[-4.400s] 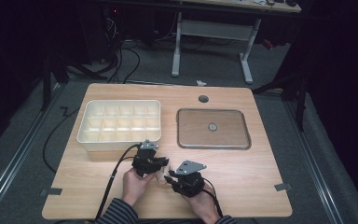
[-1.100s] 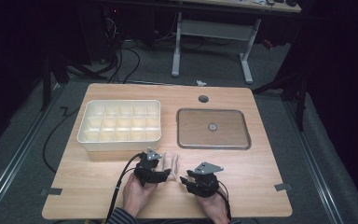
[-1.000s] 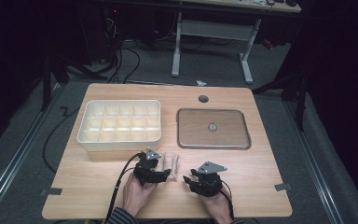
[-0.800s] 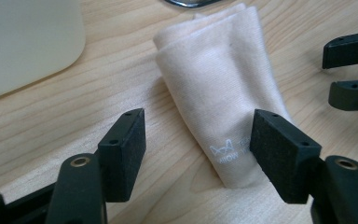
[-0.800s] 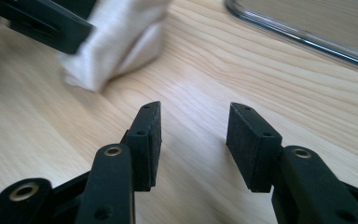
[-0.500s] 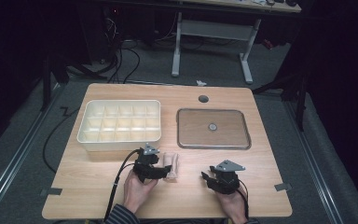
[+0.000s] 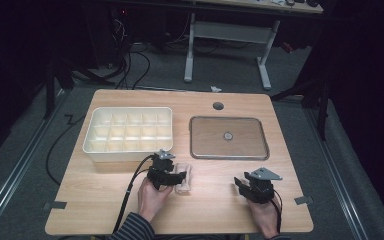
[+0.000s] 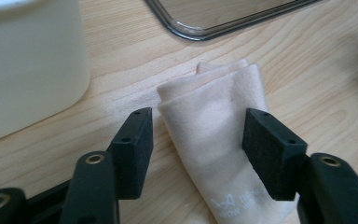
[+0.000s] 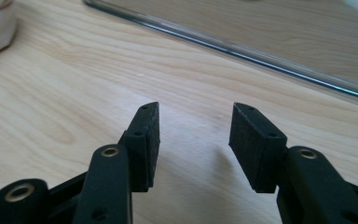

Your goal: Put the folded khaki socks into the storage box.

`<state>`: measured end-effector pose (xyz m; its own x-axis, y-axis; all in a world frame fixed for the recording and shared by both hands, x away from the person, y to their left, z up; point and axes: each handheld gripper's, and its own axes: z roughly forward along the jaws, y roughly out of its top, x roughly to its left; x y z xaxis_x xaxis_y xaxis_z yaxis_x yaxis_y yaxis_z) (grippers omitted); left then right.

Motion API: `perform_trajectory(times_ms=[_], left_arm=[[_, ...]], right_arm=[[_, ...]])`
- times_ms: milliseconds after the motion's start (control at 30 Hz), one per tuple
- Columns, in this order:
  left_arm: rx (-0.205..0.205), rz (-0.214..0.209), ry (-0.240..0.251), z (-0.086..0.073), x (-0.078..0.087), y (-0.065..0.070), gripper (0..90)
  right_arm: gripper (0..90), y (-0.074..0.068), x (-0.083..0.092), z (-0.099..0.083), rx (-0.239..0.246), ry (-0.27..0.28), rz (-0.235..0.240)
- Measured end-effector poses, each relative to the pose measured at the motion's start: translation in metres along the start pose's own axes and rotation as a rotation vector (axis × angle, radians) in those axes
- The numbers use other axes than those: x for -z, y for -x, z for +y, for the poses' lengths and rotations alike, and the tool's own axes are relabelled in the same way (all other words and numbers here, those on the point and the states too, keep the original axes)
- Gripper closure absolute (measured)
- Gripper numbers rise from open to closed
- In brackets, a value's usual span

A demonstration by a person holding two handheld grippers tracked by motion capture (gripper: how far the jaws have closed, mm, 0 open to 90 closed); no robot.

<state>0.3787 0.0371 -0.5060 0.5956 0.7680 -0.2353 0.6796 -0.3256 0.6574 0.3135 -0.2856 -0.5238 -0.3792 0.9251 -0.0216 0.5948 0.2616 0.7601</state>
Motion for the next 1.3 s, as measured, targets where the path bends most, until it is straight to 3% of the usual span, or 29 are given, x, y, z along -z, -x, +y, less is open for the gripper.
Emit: perform_trajectory(times_ms=[133, 267, 533, 733, 1000, 1100, 1300], left_arm=[[0.008, -0.004, -0.037, -0.001, -0.008, 0.000, 45.4], [-0.007, -0.017, -0.033, -0.003, -0.011, 0.003, 50.1], [-0.007, -0.056, -0.025, -0.004, -0.012, 0.002, 59.1], [-0.026, -0.056, -0.019, -0.005, -0.012, 0.005, 64.0], [-0.073, -0.023, 0.006, -0.008, -0.010, 0.012, 70.5], [-0.038, -0.027, 0.042, -0.013, -0.010, 0.018, 71.7], [-0.053, -0.034, 0.040, -0.012, -0.009, 0.017, 72.1]], right_arm=[[50.7, 0.011, -0.001, -0.002, -0.025, -0.014, -0.029], [48.0, 0.019, -0.001, -0.004, -0.026, -0.021, -0.078], [46.7, 0.024, -0.004, -0.005, -0.044, -0.027, -0.095], [42.5, 0.026, -0.006, -0.005, -0.078, -0.040, -0.071], [38.0, 0.024, -0.007, -0.004, -0.063, -0.047, -0.064], [37.9, 0.024, -0.007, -0.004, -0.063, -0.047, -0.064], [37.5, 0.024, -0.007, -0.004, -0.063, -0.047, -0.064]])
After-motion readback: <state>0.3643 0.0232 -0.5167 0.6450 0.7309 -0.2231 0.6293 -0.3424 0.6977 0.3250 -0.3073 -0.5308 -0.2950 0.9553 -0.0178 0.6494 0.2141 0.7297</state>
